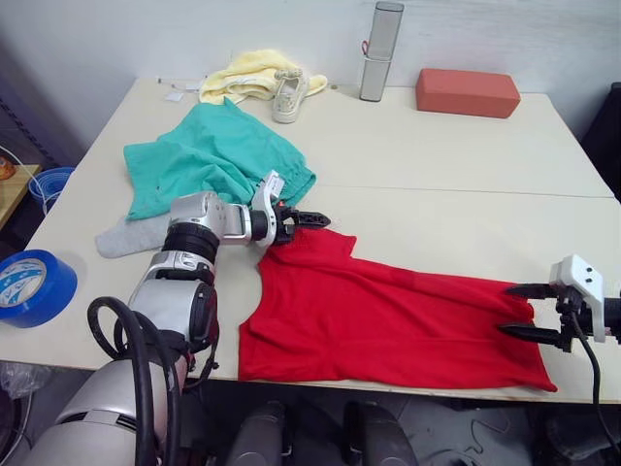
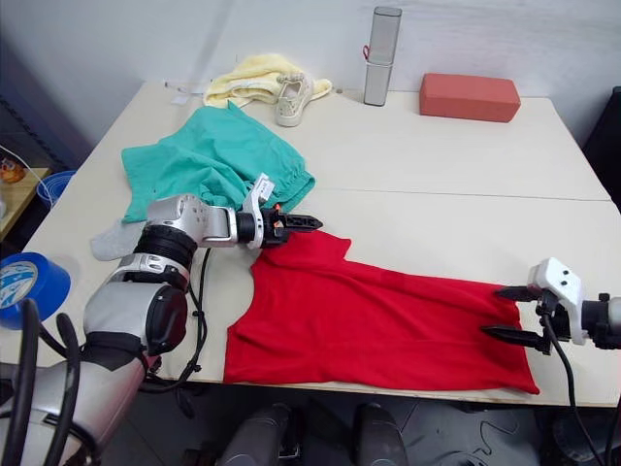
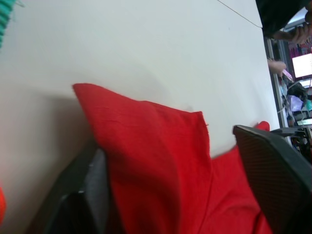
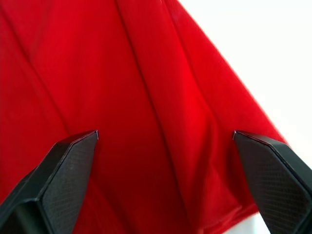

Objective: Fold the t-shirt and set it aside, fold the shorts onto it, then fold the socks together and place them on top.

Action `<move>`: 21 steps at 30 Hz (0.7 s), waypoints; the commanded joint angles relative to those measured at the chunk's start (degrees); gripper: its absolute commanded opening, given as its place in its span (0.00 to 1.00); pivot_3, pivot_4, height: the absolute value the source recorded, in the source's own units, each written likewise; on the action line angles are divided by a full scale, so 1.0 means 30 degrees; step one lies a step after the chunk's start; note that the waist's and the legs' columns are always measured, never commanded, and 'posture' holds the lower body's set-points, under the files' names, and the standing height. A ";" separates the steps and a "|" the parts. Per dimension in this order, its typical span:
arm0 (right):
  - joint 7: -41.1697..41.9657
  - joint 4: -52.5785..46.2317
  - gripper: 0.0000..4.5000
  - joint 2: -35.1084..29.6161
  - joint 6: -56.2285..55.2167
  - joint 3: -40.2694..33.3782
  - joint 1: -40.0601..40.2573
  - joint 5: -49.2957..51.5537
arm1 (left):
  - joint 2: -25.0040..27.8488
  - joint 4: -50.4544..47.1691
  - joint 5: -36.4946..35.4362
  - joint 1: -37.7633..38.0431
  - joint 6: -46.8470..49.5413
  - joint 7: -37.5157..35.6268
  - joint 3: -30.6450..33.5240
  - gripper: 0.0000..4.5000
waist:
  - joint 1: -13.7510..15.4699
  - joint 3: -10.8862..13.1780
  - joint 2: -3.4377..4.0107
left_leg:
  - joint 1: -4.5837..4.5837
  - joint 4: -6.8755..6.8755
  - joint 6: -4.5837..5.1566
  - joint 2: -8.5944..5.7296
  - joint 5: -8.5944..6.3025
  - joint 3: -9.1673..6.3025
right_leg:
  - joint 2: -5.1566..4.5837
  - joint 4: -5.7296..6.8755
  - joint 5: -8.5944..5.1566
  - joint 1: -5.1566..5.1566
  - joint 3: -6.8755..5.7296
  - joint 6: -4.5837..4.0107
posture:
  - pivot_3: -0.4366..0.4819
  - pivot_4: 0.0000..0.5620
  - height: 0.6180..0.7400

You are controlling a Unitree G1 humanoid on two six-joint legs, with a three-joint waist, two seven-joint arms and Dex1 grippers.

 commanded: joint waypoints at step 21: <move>0.1075 0.2680 0.01 0.0197 -0.0418 0.0257 -0.2476 -0.0176 | -0.0077 -0.4496 0.0878 0.3596 -0.7178 -0.4398 -0.1294 0.00 | -0.0038 0.0001 -0.0001 | 0.0033 -0.0014 -0.0021 0.0008 -0.0013 0.0054 | 0.0001 0.0005 0.0000 -0.0006 0.0003 -0.0001 | 0.48 0.27 1.00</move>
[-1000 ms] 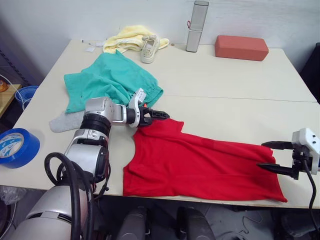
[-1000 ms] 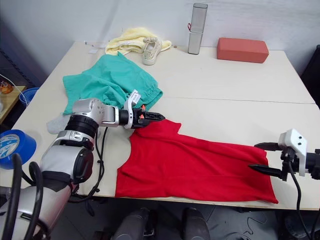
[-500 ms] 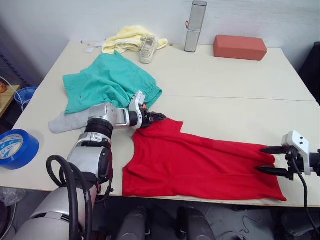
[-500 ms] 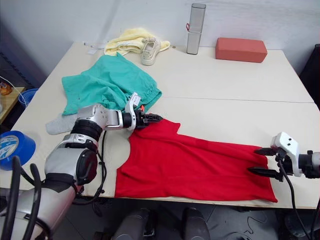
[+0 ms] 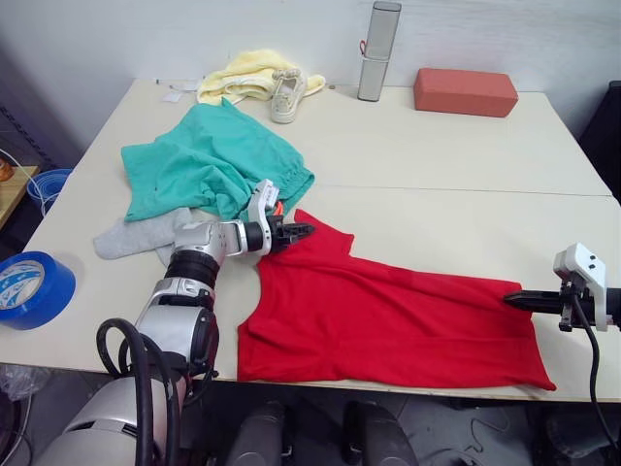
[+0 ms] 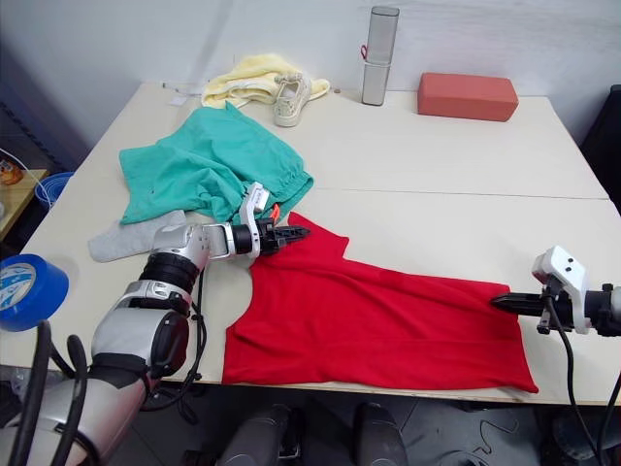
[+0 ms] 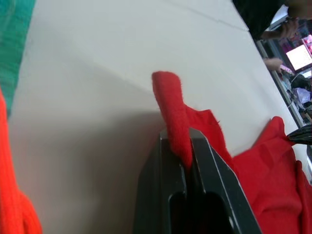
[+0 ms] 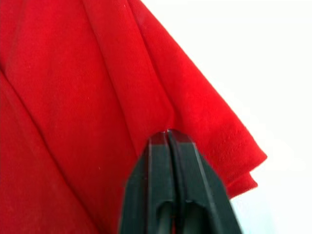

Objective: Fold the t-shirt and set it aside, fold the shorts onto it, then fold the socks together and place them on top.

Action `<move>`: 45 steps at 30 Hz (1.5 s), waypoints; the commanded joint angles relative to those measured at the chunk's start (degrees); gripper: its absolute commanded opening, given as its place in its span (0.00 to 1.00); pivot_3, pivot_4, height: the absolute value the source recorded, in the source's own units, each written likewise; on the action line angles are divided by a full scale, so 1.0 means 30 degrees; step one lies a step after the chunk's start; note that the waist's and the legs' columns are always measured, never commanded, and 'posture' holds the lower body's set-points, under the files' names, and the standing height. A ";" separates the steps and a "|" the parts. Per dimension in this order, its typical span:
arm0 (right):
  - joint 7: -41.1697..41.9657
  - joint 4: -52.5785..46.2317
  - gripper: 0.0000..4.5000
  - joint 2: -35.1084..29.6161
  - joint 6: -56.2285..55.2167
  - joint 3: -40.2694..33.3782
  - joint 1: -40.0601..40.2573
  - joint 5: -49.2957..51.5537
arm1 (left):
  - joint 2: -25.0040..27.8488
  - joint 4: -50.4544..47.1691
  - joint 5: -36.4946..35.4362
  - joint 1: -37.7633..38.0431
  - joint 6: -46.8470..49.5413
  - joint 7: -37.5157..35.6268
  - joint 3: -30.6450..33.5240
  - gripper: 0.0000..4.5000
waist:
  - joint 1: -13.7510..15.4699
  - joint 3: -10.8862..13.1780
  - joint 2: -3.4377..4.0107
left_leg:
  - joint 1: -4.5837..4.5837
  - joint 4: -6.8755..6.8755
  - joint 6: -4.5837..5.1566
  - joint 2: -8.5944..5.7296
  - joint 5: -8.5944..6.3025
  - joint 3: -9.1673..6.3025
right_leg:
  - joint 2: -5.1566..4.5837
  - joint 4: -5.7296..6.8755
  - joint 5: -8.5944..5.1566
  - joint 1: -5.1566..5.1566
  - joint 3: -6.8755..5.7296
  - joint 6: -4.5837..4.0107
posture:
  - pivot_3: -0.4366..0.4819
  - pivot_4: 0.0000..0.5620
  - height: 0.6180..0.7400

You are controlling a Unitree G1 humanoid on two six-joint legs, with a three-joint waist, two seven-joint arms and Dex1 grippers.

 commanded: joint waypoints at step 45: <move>0.1712 0.5907 0.01 0.1170 -1.8752 -0.0259 -0.0417 -0.0463 | 0.3312 -0.1168 0.3216 0.6311 -3.0935 -0.9965 -0.3432 0.00 | -0.0455 -0.0003 0.0006 | 0.0013 -0.0033 0.0045 0.0014 -0.0023 -0.0025 | -0.0027 -0.0075 -0.0003 0.0027 0.0115 -0.0009 | 0.48 0.27 1.00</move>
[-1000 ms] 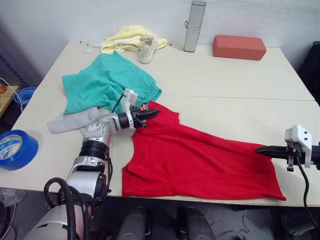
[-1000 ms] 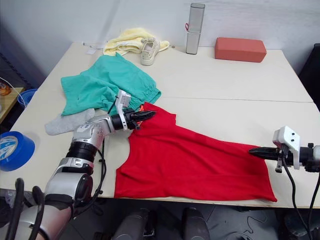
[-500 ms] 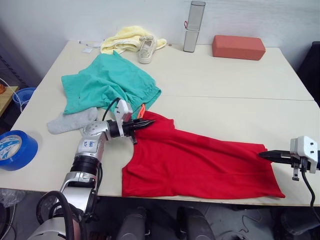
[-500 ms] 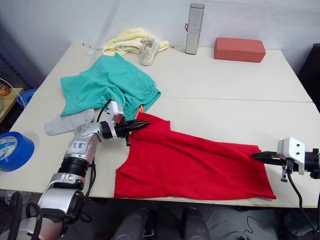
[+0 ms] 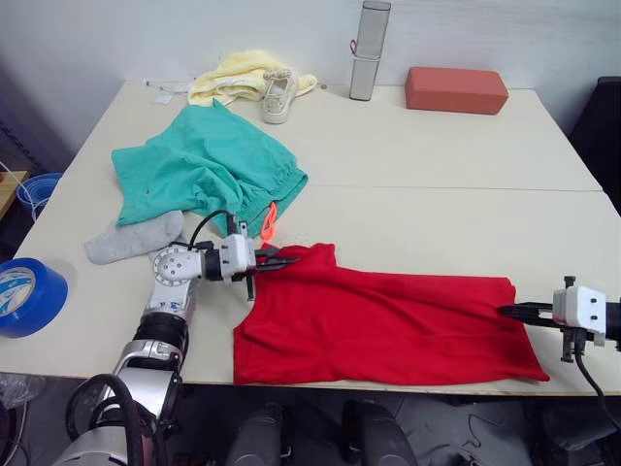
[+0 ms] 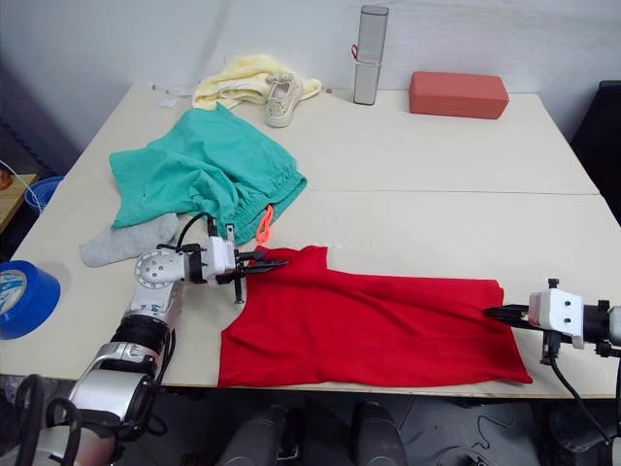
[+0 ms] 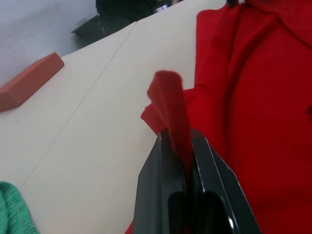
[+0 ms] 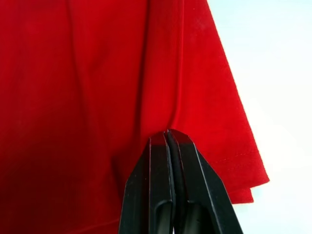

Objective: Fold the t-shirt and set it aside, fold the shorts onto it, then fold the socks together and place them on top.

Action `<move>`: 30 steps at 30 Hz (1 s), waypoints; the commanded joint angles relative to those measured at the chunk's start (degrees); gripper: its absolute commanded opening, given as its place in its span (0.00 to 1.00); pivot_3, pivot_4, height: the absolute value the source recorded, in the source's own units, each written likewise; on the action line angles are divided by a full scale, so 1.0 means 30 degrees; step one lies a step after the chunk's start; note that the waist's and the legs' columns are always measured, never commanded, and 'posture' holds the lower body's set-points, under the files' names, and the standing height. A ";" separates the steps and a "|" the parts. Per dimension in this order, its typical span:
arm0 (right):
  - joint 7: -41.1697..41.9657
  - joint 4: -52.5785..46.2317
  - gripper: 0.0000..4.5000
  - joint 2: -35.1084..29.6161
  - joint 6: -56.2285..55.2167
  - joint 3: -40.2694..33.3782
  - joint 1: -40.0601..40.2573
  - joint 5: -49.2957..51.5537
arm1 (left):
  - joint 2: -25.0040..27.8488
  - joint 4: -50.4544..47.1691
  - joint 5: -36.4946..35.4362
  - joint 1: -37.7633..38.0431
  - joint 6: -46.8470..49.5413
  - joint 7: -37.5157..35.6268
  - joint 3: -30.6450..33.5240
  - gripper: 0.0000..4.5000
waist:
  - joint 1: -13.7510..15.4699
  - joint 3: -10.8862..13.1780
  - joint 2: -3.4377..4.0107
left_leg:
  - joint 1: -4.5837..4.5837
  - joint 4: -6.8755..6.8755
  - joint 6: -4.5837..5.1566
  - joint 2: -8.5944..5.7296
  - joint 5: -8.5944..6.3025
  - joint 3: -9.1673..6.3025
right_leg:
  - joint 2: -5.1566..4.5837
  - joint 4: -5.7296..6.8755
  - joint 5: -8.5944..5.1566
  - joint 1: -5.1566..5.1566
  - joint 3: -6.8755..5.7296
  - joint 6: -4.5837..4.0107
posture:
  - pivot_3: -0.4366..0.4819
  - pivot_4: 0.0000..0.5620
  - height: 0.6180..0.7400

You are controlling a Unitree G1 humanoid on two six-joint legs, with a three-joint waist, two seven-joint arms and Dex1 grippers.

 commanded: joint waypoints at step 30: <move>0.0070 -0.8391 0.80 -0.3025 1.3984 -0.2665 0.4202 0.5372 | 0.4445 -0.8016 -0.5790 0.2474 1.1935 -0.2262 0.0138 0.75 | -0.0143 -0.0006 0.0097 | -0.0021 -0.0015 0.0020 0.0012 -0.0032 -0.0105 | -0.0037 -0.0027 -0.0026 0.0016 -0.0025 -0.0046 | 0.48 0.27 1.00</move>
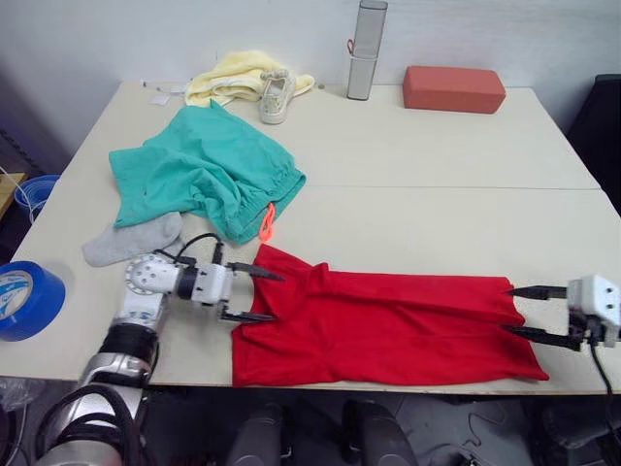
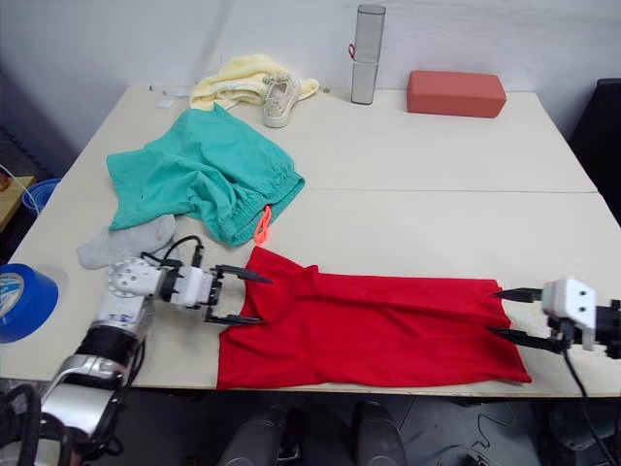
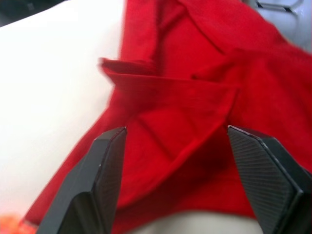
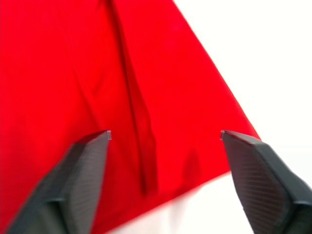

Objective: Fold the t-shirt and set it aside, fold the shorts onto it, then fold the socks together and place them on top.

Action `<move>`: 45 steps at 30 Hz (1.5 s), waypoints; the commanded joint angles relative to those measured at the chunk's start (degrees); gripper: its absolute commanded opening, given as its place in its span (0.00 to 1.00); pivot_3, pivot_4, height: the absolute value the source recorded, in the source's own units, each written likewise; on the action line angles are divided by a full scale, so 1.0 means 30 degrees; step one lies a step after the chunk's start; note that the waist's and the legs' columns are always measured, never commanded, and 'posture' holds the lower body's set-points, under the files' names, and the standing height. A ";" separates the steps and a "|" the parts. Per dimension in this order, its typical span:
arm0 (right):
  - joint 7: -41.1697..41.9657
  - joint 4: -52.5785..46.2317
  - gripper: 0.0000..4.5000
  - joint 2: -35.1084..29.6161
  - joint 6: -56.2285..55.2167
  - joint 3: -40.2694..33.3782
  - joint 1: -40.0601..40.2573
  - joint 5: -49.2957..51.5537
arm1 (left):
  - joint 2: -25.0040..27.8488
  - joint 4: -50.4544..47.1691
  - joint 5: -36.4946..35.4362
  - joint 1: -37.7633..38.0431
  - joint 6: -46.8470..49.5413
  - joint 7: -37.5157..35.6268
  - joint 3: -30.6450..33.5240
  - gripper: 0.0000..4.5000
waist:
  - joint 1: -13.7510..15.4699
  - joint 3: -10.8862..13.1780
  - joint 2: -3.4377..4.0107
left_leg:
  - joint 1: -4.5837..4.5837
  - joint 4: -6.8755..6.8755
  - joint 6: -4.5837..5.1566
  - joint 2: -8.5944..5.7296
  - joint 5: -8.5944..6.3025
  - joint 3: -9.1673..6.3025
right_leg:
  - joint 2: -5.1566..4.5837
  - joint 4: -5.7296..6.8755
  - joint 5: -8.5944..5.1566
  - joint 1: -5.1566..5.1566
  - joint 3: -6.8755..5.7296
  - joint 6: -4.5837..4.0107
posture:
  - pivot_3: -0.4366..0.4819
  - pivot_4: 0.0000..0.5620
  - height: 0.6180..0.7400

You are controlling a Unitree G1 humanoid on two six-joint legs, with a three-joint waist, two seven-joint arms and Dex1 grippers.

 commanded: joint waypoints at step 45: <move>-0.4258 -0.9497 0.81 0.4027 0.5053 -0.0715 0.1360 0.0286 | -0.3251 -0.5783 0.4218 0.1193 0.4223 0.4502 -0.2973 0.00 | 0.0626 0.0006 -0.0011 | -0.0043 0.0015 0.0032 -0.0007 0.0014 0.0024 | 0.0021 -0.0020 0.0019 -0.0021 -0.0002 0.0034 | 0.48 0.27 1.00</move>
